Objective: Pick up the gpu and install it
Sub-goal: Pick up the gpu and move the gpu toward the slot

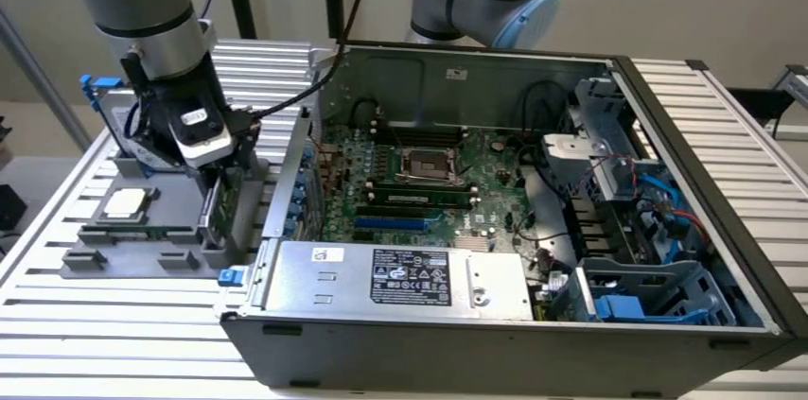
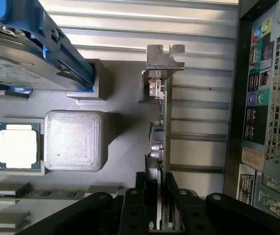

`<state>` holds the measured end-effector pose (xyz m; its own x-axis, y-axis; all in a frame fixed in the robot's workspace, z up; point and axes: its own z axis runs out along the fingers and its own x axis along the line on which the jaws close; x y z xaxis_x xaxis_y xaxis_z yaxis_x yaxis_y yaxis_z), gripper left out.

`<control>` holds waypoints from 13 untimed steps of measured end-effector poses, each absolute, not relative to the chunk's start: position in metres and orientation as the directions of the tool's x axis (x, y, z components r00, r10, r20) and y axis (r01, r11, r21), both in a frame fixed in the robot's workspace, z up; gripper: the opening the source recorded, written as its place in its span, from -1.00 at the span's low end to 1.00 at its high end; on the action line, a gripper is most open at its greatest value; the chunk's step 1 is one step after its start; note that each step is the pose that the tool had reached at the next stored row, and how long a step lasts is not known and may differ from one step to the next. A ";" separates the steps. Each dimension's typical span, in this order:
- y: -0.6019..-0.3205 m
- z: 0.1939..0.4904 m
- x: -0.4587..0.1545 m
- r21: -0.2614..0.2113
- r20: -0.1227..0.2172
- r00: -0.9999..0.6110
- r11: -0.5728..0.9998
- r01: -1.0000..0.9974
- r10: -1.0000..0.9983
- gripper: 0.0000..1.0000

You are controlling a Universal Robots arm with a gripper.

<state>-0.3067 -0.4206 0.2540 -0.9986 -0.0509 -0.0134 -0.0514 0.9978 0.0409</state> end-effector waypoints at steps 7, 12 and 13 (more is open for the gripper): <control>-0.421 0.286 -0.307 0.041 -0.012 -0.999 0.998 -0.051 -0.051 -0.47; -0.421 0.309 -0.307 0.041 -0.012 -0.999 0.998 -0.051 -0.051 -0.47; -0.421 0.313 -0.306 0.041 -0.012 -0.999 0.998 -0.051 -0.051 -0.47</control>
